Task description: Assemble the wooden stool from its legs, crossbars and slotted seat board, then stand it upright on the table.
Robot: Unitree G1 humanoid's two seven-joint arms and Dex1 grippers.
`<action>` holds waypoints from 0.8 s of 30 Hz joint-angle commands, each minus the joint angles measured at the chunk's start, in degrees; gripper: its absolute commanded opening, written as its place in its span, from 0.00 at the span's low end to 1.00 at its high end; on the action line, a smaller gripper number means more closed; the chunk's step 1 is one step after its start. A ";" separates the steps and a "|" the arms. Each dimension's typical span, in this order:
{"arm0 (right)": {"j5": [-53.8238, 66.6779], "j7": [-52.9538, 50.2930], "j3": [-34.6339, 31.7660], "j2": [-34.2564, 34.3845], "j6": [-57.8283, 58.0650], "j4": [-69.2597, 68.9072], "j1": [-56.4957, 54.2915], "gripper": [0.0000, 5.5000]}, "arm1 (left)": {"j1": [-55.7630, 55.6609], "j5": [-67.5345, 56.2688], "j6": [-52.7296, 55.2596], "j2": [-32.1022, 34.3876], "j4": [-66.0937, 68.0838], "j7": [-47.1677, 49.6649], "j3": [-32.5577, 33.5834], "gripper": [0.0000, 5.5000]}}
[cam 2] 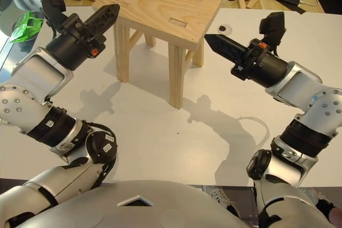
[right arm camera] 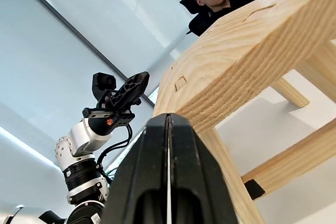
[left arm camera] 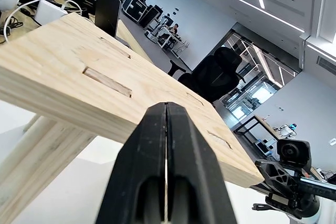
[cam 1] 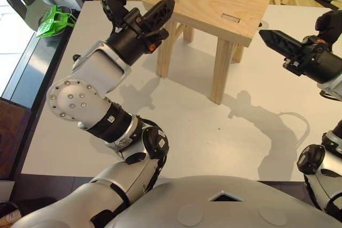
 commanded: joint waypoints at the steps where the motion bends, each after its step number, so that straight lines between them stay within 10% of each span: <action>1: -5.94 3.79 5.75 -4.48 -4.21 -4.12 6.76 0.00 | 2.61 0.03 -0.57 -4.01 -0.89 1.42 -6.64 0.00; 12: -35.34 -12.74 5.81 0.90 -38.47 10.72 7.59 0.00 | 27.52 33.61 -59.22 14.84 0.38 -1.80 -40.28 0.00; 24: -61.81 -21.76 21.71 5.39 -55.06 1.50 17.19 0.00 | 36.41 41.33 -77.28 11.49 10.97 7.14 -39.17 0.00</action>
